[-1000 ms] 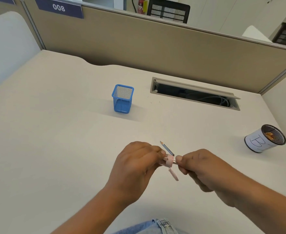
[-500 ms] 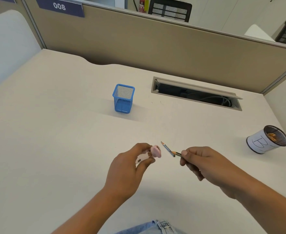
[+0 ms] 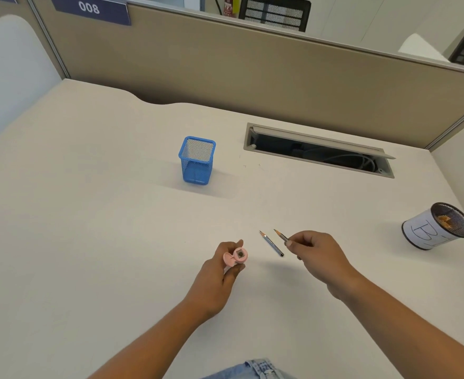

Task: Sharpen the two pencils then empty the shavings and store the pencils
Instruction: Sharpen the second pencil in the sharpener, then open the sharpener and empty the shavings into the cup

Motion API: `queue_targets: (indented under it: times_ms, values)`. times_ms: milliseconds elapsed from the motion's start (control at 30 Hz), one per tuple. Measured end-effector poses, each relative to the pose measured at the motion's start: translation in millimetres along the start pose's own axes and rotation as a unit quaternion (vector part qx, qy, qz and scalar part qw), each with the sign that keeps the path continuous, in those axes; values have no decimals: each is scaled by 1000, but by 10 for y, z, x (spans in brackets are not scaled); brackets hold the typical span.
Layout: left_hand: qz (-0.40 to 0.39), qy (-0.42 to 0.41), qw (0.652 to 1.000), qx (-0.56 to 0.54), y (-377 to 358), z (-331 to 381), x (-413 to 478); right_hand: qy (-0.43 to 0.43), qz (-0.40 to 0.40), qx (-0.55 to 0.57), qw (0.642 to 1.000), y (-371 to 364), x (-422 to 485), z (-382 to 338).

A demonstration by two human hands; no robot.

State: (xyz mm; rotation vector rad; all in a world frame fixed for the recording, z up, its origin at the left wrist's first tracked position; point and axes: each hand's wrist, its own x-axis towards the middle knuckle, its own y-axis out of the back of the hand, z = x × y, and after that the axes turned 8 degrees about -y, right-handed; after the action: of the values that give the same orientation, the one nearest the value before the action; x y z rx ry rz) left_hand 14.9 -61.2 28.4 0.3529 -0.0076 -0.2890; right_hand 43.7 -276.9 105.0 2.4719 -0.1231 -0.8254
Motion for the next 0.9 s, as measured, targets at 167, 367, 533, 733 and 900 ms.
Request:
queue_targets:
  times_ms: [167,367,533,733,900]
  values:
    - [6,15,1000,-10,-31,-164,-5,6,47,-18,999,-17,327,149]
    - [33,13,999,-34,-52,-195,5,43,78,-159,983,-55,663,326]
    - [36,7,999,-27,-54,-217,13,63,81,-206,973,-115,766,316]
    - [36,20,999,-27,-79,-248,33,79,78,-199,974,-146,839,334]
    - [36,10,999,-24,-75,-229,42,75,73,-178,978,-131,870,364]
